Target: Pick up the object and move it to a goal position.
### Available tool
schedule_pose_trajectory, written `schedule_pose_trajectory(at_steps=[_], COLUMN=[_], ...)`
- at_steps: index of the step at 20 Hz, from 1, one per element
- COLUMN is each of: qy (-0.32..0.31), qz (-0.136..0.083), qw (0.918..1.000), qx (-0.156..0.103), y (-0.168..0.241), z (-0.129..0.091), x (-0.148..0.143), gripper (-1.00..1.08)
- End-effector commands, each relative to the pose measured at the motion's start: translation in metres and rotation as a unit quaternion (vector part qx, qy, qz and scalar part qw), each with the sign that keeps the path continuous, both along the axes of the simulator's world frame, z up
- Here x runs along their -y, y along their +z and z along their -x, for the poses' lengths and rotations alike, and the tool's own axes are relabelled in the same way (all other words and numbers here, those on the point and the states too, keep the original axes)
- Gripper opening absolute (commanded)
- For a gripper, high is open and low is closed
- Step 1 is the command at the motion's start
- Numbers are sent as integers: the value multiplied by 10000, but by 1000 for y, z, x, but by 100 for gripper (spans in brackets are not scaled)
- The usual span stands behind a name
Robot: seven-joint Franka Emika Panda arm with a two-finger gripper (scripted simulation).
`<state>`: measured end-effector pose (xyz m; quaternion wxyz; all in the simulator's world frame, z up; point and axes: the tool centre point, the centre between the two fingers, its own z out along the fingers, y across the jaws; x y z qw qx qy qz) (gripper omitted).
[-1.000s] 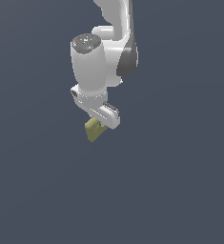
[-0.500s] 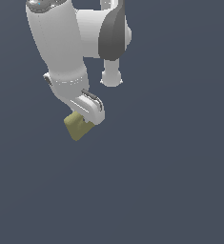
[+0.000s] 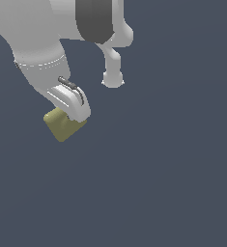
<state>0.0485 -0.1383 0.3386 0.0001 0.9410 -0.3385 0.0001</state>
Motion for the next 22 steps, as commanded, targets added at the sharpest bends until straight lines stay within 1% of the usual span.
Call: schedule_pose_trajectory(at_steps=[1,11,22], qy=[2,2,-1], qz=[0,0,-2], qw=[10000,10000,10000], qx=[0,0,-1], y=[11,39,47], z=[-6,-23,-28], x=[7,25,30], gripper=[-100,-100,-100])
